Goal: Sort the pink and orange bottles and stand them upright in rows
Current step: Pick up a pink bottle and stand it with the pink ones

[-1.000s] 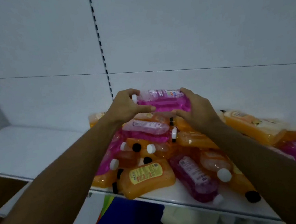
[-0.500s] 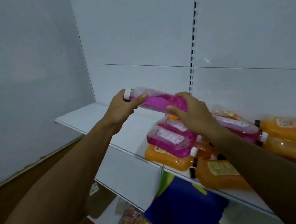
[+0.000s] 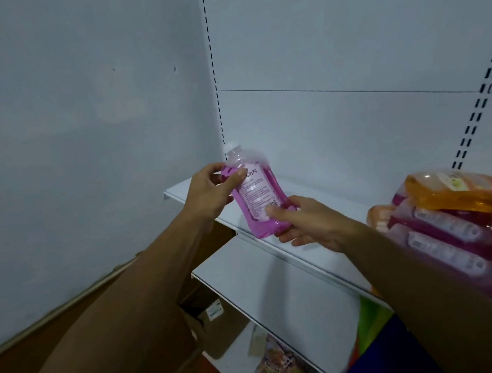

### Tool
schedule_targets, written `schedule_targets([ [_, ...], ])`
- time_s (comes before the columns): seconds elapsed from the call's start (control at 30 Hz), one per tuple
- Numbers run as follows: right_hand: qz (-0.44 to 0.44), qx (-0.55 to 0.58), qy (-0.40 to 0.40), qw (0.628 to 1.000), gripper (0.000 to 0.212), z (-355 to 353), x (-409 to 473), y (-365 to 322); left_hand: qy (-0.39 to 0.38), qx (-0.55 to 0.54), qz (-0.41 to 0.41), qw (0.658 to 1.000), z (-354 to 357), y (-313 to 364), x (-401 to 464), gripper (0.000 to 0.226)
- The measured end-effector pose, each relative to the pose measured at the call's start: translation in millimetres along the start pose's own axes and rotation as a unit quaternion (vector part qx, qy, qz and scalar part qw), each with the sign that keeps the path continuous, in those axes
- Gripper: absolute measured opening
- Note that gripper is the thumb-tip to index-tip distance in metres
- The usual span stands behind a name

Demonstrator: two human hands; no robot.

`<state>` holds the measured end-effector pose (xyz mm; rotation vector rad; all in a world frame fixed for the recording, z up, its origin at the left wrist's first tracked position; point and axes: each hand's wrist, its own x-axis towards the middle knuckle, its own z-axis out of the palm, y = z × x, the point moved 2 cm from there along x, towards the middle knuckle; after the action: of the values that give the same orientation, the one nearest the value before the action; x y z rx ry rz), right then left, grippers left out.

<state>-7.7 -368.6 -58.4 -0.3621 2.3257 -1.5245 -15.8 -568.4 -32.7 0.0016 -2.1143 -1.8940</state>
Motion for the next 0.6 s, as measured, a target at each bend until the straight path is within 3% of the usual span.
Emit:
schedule_targets([
  [0.2,-0.021,-0.048,0.015,0.998,0.045,2,88,15,0.028,0.026,0.017,0.999,2,-32,67,0.043],
  [0.43,-0.071,-0.137,0.082,0.985,0.059,-20,201,32,0.041,0.075,0.044,0.995,19,-59,153,0.046],
  [0.6,-0.077,-0.142,0.113,0.980,0.062,-11,262,34,0.048,0.080,0.037,0.995,8,-80,206,0.050],
])
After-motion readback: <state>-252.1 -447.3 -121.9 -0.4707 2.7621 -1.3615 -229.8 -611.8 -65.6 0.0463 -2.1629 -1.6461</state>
